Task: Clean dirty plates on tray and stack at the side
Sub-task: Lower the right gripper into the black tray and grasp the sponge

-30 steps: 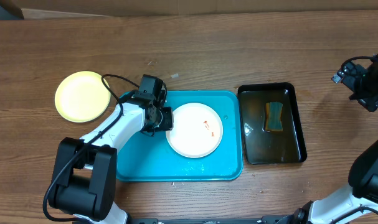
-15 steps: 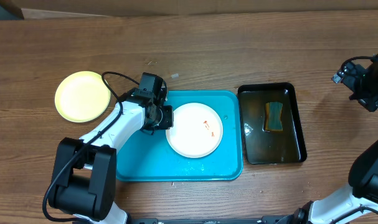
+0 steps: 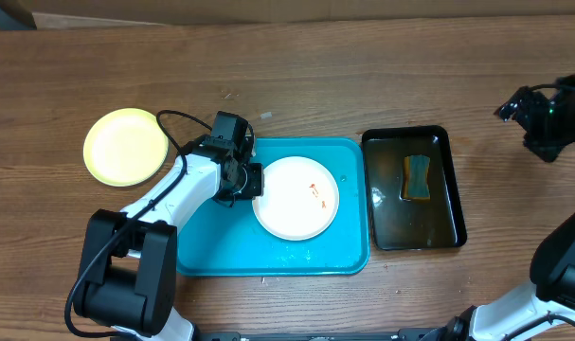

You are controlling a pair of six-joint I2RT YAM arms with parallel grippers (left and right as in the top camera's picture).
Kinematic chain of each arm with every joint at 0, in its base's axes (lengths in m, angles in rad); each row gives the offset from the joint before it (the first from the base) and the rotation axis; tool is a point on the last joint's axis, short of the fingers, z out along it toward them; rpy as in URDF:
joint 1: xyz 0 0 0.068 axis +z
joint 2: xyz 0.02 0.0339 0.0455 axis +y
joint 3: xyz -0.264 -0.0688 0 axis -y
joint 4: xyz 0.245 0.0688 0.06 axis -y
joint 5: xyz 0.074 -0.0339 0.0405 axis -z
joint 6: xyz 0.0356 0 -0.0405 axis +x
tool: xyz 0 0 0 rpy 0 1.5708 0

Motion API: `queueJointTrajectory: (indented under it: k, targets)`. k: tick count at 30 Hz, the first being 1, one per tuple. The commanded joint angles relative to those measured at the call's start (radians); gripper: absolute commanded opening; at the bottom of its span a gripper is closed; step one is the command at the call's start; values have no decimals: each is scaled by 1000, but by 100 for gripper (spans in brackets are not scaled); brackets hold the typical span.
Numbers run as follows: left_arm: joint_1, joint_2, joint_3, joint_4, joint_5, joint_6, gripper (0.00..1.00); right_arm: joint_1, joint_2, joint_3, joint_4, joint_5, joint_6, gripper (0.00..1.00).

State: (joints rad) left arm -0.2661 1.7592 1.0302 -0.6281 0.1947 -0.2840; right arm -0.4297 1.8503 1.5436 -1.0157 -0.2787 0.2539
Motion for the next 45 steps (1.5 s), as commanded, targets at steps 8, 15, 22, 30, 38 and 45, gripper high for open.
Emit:
queueJointTrajectory:
  k: [8, 15, 22, 30, 38, 45]
  targets:
    - [3, 8, 6, 4, 13, 19, 4, 186, -8, 12, -231, 9, -56, 81]
    - [3, 8, 6, 4, 12, 19, 4, 383, -8, -2, -344, 214, -6, 75]
    - [4, 8, 6, 4, 5, 18, 4, 531, -8, -143, -261, 342, 95, 75]
    - [4, 8, 6, 4, 8, 18, 4, 588, -8, -363, 16, 375, 95, 72]
    - [4, 8, 6, 4, 9, 18, 4, 587, -10, -411, 0, 296, 74, 4]
    - [4, 8, 6, 4, 9, 15, 5, 578, -10, -344, -63, 335, 53, 67]
